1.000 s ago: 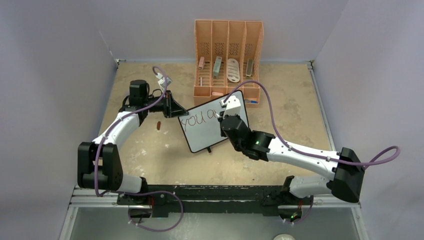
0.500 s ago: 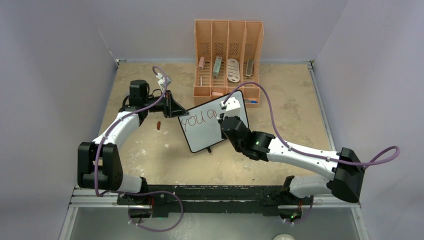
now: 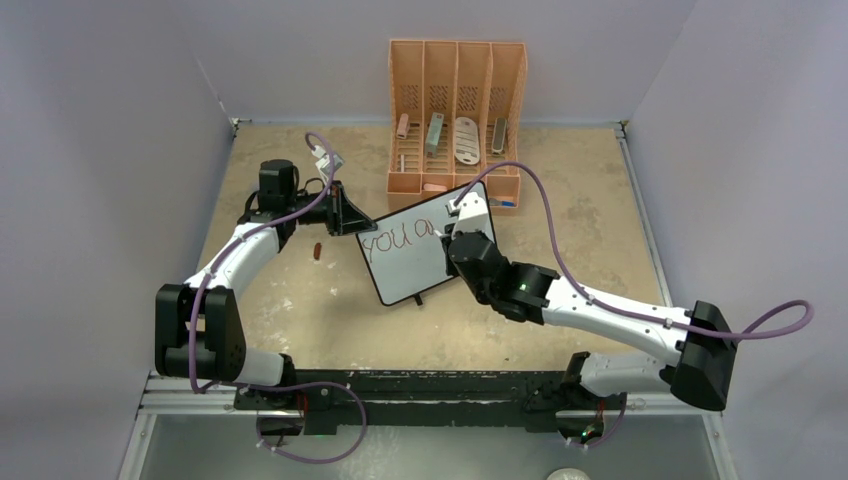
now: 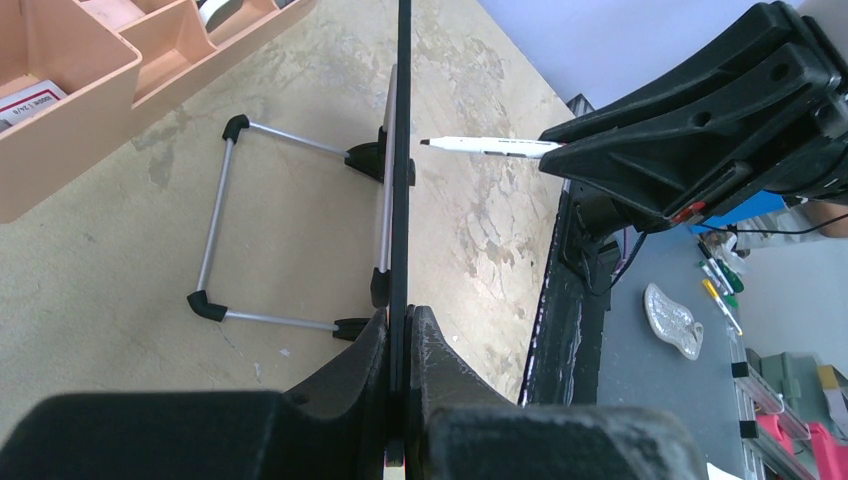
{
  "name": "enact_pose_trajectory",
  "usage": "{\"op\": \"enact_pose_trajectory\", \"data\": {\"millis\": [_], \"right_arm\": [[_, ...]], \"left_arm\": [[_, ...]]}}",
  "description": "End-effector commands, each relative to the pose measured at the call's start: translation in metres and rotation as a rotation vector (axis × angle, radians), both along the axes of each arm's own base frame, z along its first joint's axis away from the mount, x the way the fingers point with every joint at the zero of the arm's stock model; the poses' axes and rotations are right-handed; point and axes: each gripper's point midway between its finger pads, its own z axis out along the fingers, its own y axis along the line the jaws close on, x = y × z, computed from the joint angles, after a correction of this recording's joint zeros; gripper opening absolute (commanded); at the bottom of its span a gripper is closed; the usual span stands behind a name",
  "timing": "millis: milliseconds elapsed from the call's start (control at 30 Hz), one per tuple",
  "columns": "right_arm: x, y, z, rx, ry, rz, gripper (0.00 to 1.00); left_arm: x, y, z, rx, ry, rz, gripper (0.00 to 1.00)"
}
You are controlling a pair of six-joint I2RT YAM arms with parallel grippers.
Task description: Write a sentence on the whiteboard
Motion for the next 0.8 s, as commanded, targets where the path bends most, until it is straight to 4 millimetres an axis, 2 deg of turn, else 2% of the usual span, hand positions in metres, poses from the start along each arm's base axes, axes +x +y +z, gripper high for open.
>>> {"op": "enact_pose_trajectory", "data": {"millis": [0, 233, 767], "right_arm": [[0.008, 0.0, 0.029, 0.061, -0.067, -0.025, 0.0], [0.014, 0.006, 0.034, 0.07, -0.087, -0.02, 0.0], [0.021, 0.014, 0.031, 0.063, -0.094, -0.007, 0.0]], "left_arm": [[0.002, -0.003, 0.013, -0.009, -0.059, -0.028, 0.0], [0.002, -0.003, 0.014, -0.009, -0.061, -0.029, 0.0], [0.001, -0.003, 0.014, -0.01, -0.062, -0.031, 0.0]]}}
